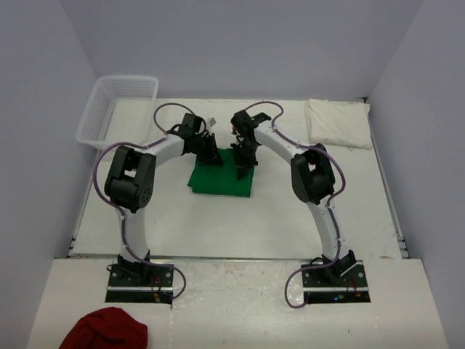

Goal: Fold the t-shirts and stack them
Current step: Smooth out wrinkles on the folded tshirt

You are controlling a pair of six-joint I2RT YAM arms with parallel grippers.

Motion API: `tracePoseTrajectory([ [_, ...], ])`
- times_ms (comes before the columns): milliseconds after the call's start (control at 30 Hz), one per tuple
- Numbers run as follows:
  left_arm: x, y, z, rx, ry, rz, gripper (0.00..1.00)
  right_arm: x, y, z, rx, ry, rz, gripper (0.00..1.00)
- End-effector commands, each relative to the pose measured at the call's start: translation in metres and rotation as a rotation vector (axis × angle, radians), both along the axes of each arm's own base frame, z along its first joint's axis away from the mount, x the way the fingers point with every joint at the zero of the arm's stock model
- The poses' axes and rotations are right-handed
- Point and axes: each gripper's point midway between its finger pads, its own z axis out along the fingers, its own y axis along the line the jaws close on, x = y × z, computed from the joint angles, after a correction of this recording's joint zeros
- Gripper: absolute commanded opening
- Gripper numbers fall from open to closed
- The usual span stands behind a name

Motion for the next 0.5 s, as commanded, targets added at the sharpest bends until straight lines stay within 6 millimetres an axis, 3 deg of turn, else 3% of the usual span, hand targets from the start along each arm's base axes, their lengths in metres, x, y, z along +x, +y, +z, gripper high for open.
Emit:
tracePoseTrajectory([
  [0,0.006,-0.006,0.023,-0.036,-0.058,-0.017,0.00,0.004,0.011,-0.007,0.045,-0.038,0.029,0.00],
  [167,0.014,-0.004,0.017,-0.016,-0.073,-0.015,0.00,-0.004,0.010,-0.031,0.030,0.017,0.018,0.00],
  [400,0.051,0.002,0.013,-0.005,-0.107,0.025,0.00,-0.016,0.004,-0.041,0.016,0.054,0.002,0.00],
  [467,0.058,0.005,0.002,0.004,-0.097,0.033,0.00,-0.020,0.001,-0.044,0.004,0.065,-0.002,0.00],
])
